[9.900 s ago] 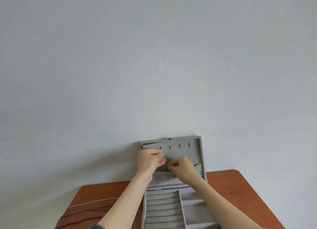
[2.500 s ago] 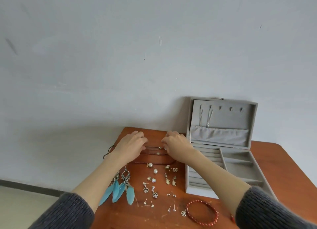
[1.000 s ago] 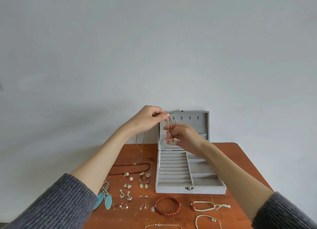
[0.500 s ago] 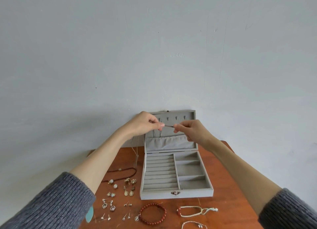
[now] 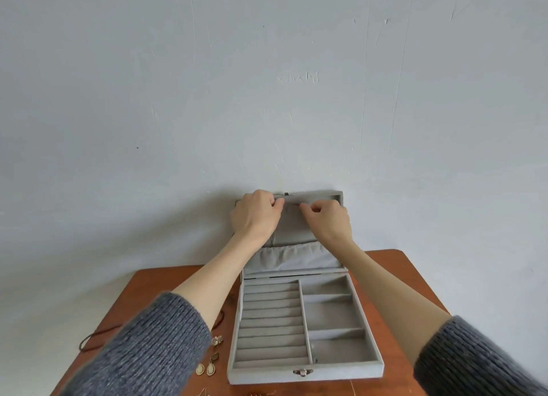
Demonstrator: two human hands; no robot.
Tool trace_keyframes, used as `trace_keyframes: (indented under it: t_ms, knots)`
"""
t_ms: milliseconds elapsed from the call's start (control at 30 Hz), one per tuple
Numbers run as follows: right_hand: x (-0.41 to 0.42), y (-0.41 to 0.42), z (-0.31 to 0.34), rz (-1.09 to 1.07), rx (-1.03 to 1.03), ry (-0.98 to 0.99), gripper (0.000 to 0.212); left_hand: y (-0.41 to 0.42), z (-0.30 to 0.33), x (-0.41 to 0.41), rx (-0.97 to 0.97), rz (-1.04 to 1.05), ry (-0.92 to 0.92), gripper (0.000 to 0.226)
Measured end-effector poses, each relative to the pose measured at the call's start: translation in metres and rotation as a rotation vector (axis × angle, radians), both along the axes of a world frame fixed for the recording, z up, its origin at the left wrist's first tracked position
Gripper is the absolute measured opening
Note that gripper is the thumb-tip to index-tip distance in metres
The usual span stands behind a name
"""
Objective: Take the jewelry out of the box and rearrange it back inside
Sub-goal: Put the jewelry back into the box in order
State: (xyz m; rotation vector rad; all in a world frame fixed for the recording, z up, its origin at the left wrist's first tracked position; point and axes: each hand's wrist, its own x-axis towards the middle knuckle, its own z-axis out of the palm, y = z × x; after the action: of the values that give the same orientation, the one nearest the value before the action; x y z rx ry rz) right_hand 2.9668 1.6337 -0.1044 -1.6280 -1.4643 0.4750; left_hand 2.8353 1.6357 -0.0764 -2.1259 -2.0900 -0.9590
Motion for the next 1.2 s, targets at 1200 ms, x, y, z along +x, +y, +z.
trace_keyframes:
  t_ms: [1200]
  knots:
    - [0.026,-0.021,-0.027,0.123,0.068,-0.327,0.026,-0.034,-0.009,0.009,-0.216,-0.301,-1.139,0.018]
